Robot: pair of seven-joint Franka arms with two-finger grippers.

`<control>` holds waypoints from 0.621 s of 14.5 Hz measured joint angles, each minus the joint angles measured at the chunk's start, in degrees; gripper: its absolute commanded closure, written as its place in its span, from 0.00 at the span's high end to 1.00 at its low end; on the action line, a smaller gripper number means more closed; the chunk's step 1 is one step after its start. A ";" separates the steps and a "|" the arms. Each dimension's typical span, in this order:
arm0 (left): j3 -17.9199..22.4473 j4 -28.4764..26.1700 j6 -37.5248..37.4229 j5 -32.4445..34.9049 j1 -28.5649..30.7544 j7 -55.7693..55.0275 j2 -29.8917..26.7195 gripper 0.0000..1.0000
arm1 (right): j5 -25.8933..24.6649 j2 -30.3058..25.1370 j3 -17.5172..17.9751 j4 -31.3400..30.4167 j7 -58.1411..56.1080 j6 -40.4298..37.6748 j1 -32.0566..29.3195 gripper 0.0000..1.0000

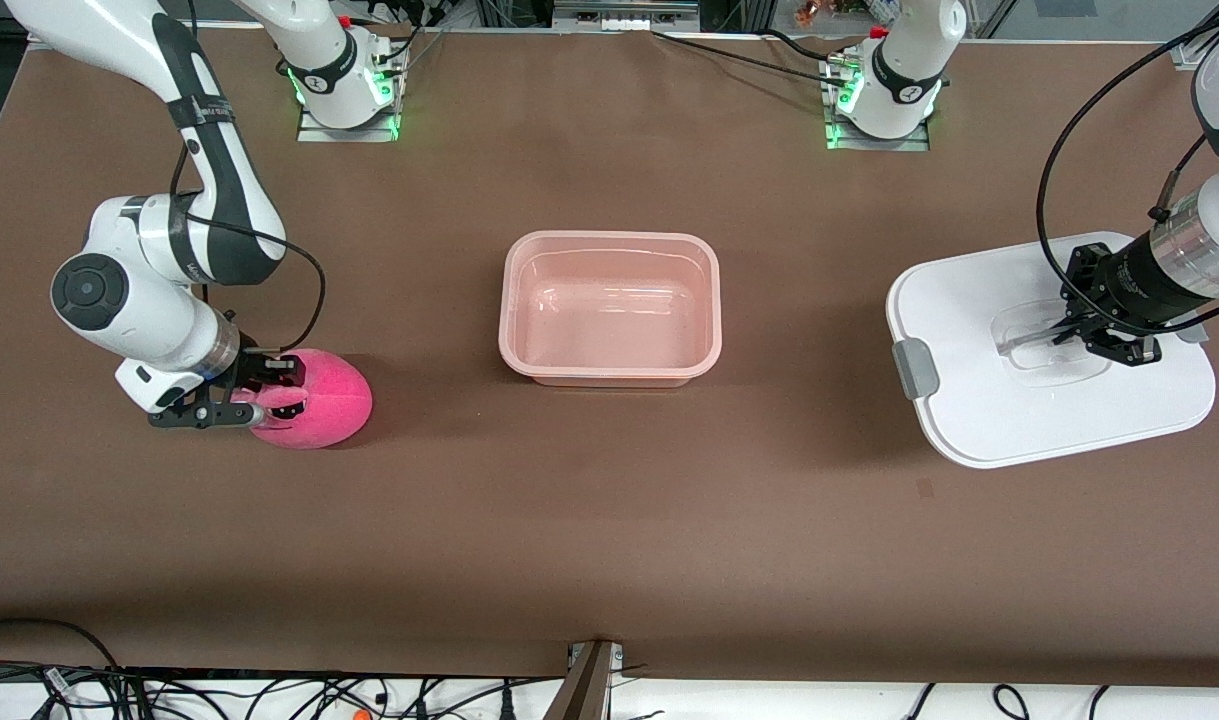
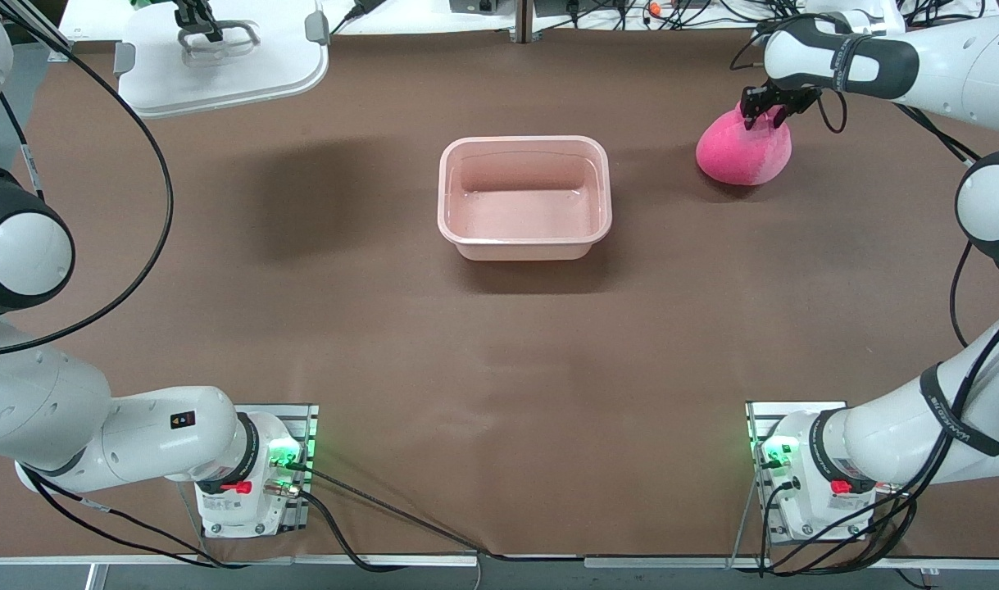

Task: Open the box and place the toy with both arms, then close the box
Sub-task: 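Lower the right gripper onto the pink plush toy and grasp it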

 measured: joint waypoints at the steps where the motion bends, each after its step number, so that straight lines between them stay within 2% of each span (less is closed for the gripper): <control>1: -0.05 -0.07 0.04 -0.03 0.00 0.03 0.00 0.00 | 0.00 0.00 -0.01 -0.46 0.00 0.17 0.00 0.54; 3: -0.14 -0.12 0.05 -0.05 0.00 0.33 0.00 0.00 | 0.00 0.00 -0.03 -1.32 0.00 1.58 0.00 0.53; 4: -0.16 -0.12 0.05 -0.05 0.00 0.59 0.00 0.00 | 0.00 0.00 -0.03 -1.77 0.00 2.84 0.00 0.45; 6: -0.16 -0.13 0.05 -0.05 0.00 1.00 0.00 0.00 | 0.00 0.00 -0.04 -2.40 0.00 5.00 0.00 0.08; 7: -0.16 -0.13 0.05 -0.05 0.00 1.07 0.00 0.00 | 0.00 0.00 -0.04 -2.44 0.00 5.27 0.00 0.00; 9: -0.17 -0.15 0.05 -0.05 0.00 1.15 0.00 0.00 | 0.00 -0.01 -0.06 -2.44 0.00 5.43 0.00 0.00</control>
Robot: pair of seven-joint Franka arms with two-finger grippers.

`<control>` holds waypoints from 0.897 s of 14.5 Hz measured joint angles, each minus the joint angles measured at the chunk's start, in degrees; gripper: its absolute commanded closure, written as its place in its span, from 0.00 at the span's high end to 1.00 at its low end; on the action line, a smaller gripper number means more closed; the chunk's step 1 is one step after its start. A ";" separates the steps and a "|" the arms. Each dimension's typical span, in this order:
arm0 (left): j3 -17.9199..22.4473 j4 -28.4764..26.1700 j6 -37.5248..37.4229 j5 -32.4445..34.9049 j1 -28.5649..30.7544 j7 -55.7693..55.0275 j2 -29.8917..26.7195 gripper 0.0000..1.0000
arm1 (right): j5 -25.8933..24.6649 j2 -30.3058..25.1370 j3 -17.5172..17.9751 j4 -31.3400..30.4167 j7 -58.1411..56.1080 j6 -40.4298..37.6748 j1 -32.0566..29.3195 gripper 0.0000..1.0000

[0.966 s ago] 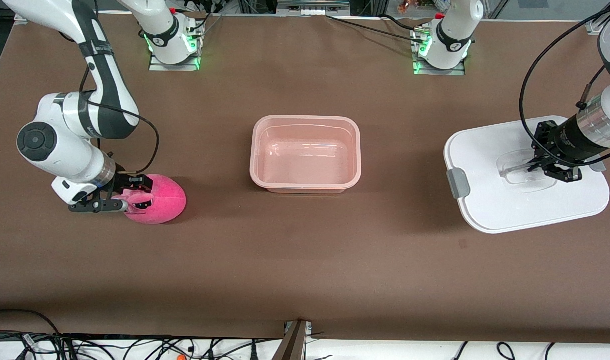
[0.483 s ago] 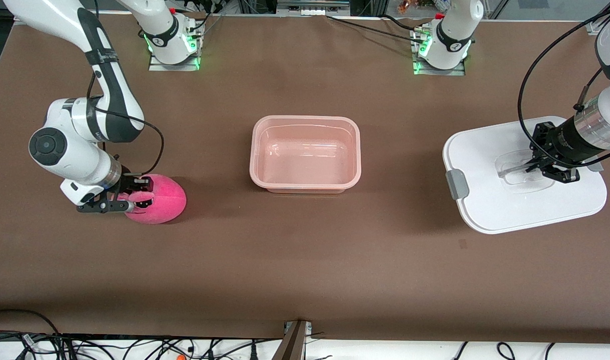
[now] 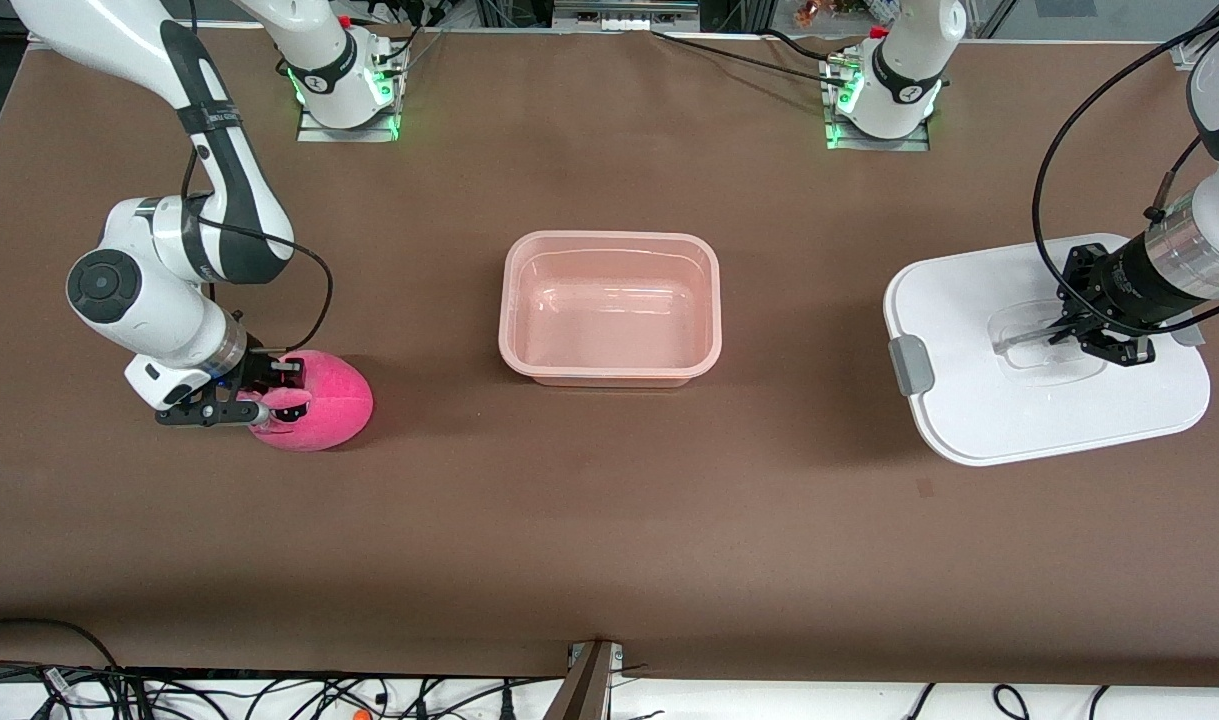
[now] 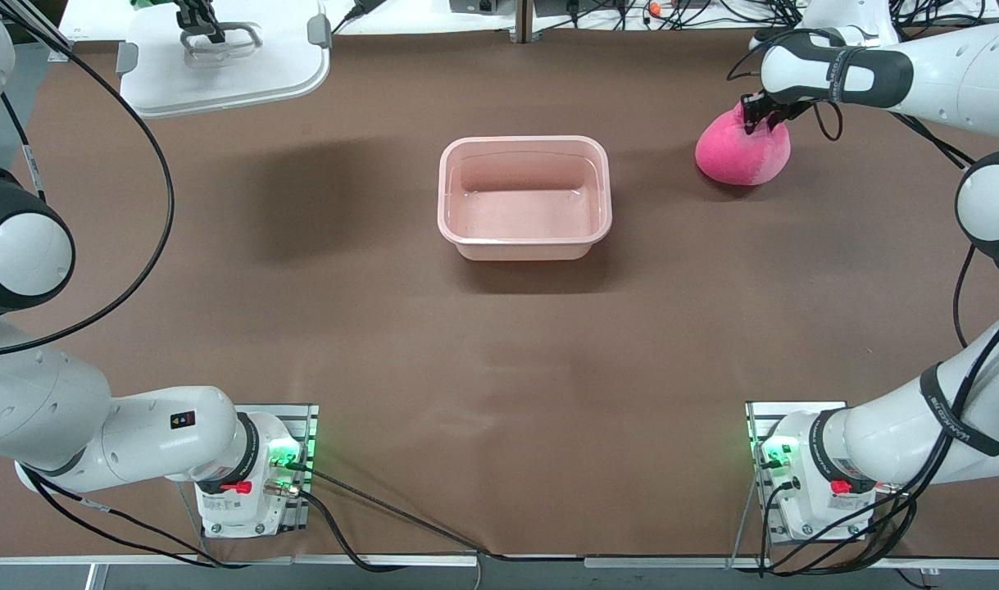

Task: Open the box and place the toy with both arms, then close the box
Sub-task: 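Lower the right gripper onto the pink plush toy and grasp it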

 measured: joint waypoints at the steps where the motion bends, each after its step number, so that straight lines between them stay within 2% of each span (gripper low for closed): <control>1: -0.01 -0.02 0.00 0.00 0.00 0.02 0.00 0.00 | 0.00 -0.01 -0.01 0.00 0.00 0.10 0.00 0.00; 8: -0.14 -0.12 0.00 0.00 0.00 0.05 0.00 0.00 | -0.02 -0.52 0.06 0.58 0.00 -0.56 0.38 0.00; 13: -0.28 -0.13 0.00 0.00 0.00 0.06 0.00 0.00 | -0.05 -1.33 0.21 9.19 -0.46 -13.75 2.05 0.00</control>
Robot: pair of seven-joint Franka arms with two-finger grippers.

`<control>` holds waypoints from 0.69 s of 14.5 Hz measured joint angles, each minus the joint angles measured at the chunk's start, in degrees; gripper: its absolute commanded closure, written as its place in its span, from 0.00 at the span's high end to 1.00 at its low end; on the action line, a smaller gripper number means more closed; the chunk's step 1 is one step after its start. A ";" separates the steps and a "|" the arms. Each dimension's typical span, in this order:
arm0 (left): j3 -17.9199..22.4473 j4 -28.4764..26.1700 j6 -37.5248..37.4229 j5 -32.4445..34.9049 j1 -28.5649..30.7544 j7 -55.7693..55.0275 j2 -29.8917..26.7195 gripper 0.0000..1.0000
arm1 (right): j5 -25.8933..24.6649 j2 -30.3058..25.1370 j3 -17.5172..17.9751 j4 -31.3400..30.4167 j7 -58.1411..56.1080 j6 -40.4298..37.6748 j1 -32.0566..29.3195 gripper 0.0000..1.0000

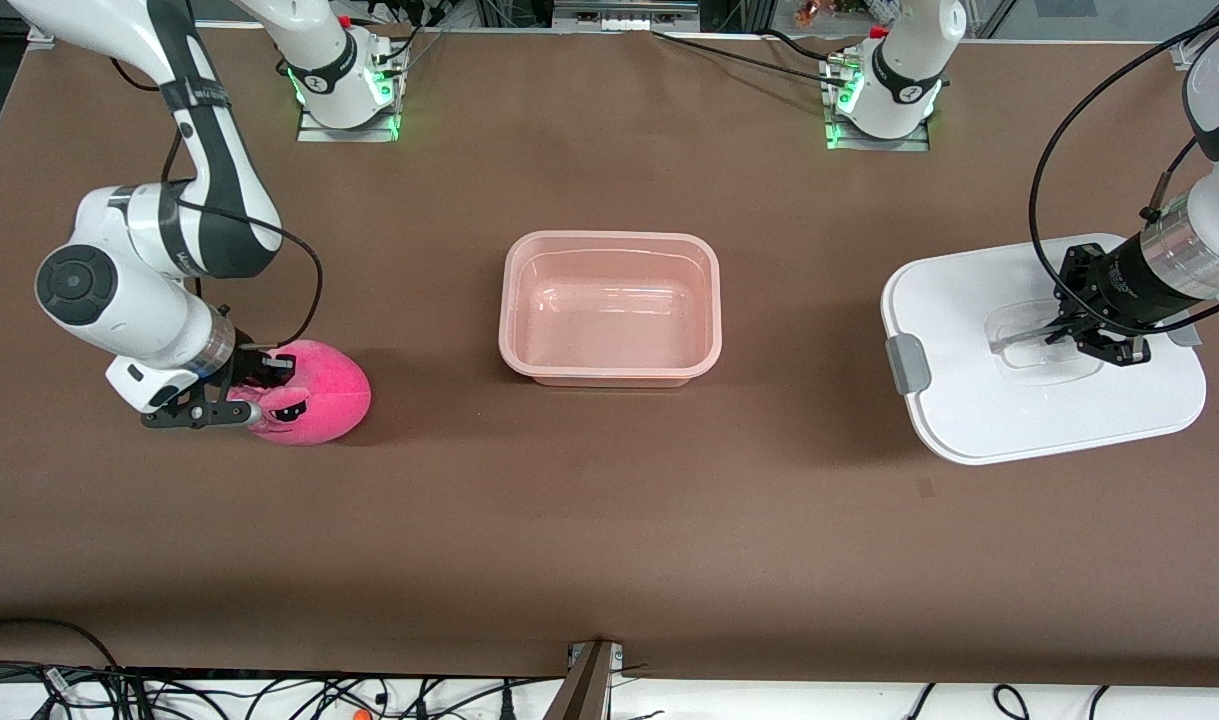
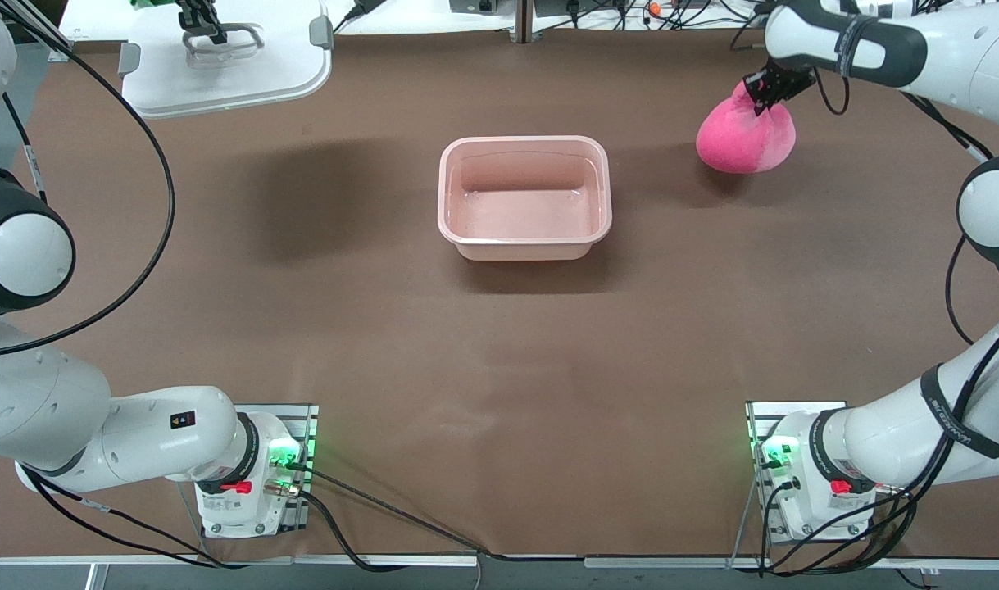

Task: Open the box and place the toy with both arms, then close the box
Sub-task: 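Lower the right gripper onto the pink plush toy and grasp it, then carry the pink toy into the pink box and release it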

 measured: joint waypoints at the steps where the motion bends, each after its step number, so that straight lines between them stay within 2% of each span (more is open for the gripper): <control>1: 0.00 0.00 0.00 0.00 0.00 0.00 0.00 0.00 | 0.00 -0.14 0.11 2.06 -0.36 -2.57 0.76 0.00; 5: -0.04 -0.02 0.00 0.00 0.00 0.01 0.00 0.00 | 0.03 -0.51 3.31 10.12 -2.38 -10.74 4.83 0.00; 8: -0.06 -0.03 0.00 0.00 0.00 0.02 0.00 0.00 | -0.42 -0.52 5.23 12.56 -3.76 -13.85 11.30 0.00; 10: -0.07 -0.04 0.00 0.00 0.00 0.02 0.00 0.00 | -3.27 -0.46 5.45 13.85 -4.39 -15.56 16.44 0.00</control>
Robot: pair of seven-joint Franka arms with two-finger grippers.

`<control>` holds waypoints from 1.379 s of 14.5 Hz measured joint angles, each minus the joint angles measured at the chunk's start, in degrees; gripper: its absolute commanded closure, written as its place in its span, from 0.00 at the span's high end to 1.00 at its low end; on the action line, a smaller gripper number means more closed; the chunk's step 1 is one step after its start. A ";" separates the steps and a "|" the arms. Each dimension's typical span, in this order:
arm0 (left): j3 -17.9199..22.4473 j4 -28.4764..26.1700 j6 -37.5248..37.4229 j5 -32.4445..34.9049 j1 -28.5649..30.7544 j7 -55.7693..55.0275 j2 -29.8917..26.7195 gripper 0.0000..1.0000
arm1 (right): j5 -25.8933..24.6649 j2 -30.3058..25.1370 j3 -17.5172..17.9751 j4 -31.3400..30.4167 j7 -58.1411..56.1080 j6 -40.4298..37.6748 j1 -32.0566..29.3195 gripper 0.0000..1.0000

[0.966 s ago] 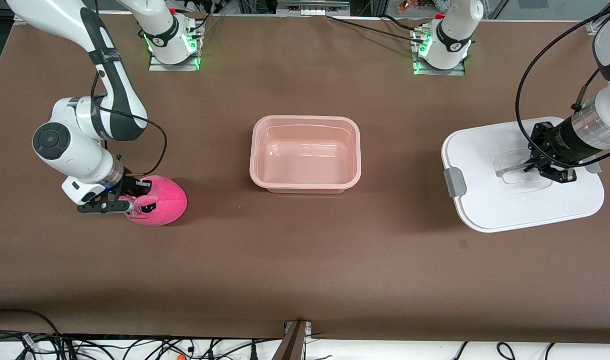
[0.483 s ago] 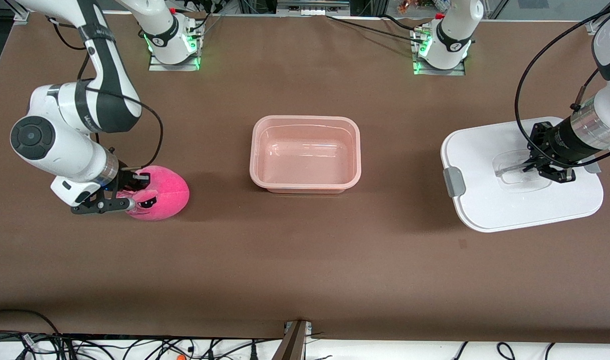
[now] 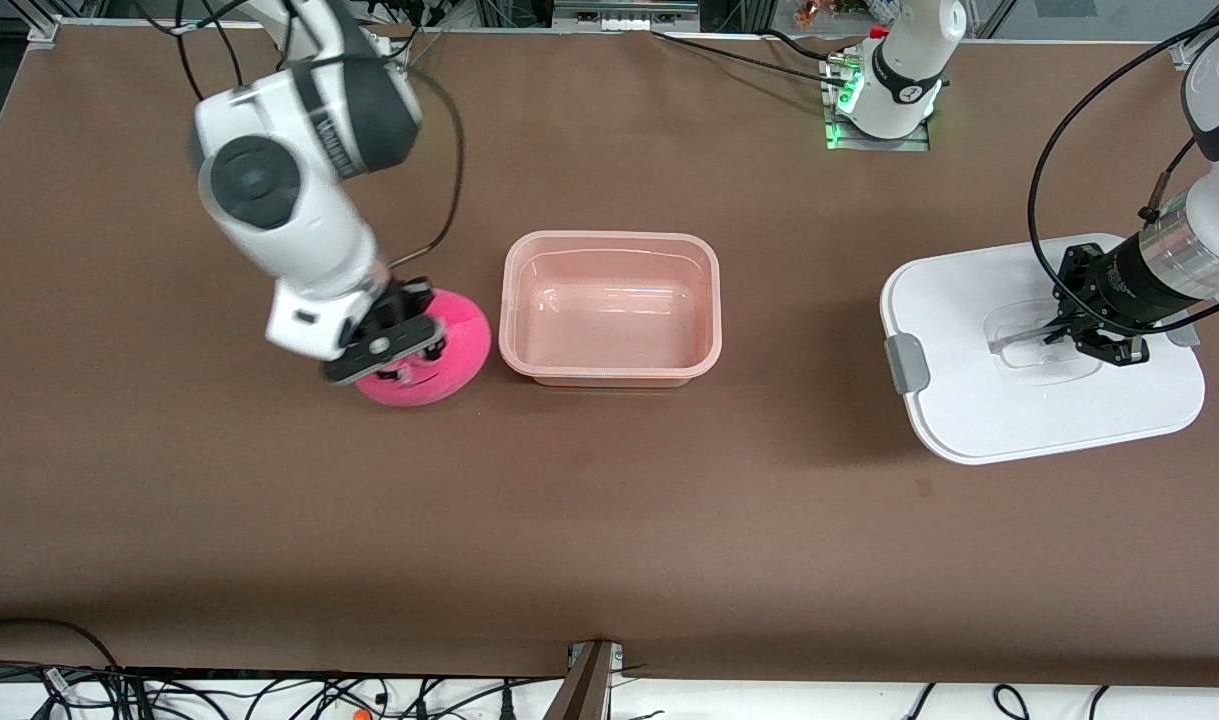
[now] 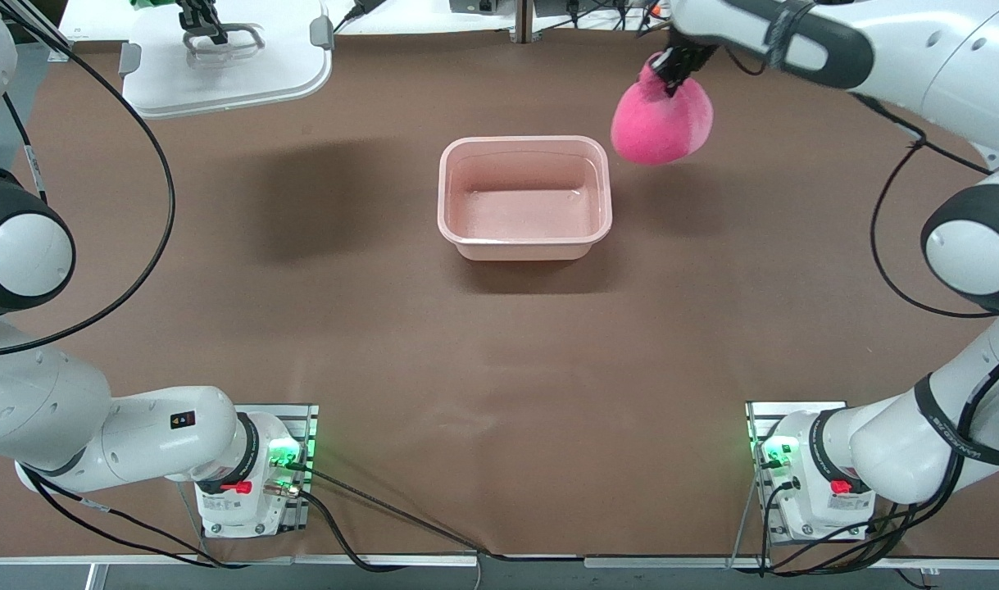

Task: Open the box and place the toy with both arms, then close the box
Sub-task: 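Carry the pink toy into the pink box and release it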

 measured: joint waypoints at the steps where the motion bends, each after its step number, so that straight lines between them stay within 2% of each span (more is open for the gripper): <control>1: -0.01 0.00 0.00 0.00 0.00 0.00 0.00 0.00 | -1.89 0.02 0.10 0.58 -0.17 -1.51 2.78 0.00; 4: -0.03 -0.02 0.00 0.00 0.00 0.00 0.00 0.00 | -8.32 0.04 0.19 2.88 -0.16 -6.61 11.46 0.00; 8: -0.03 -0.02 0.00 0.00 0.00 0.00 0.00 0.00 | -10.88 0.46 0.19 3.58 -0.45 -8.69 17.50 0.00; 11: -0.03 -0.02 -0.04 0.00 0.00 0.01 0.00 0.00 | -12.09 2.91 0.17 3.56 -1.40 -8.83 19.16 0.00; 15: -0.03 -0.02 -0.07 0.00 0.00 0.02 0.00 0.00 | -16.40 4.89 0.16 3.82 -2.73 -8.76 20.46 0.00; 19: -0.05 -0.02 -0.26 0.00 0.00 0.03 0.00 0.00 | -16.82 6.38 0.16 4.04 -2.73 -7.78 21.40 0.00; 20: -0.06 -0.02 -0.28 0.00 0.00 0.03 0.00 0.00 | -16.82 6.90 0.16 4.13 -2.73 -7.29 21.59 0.52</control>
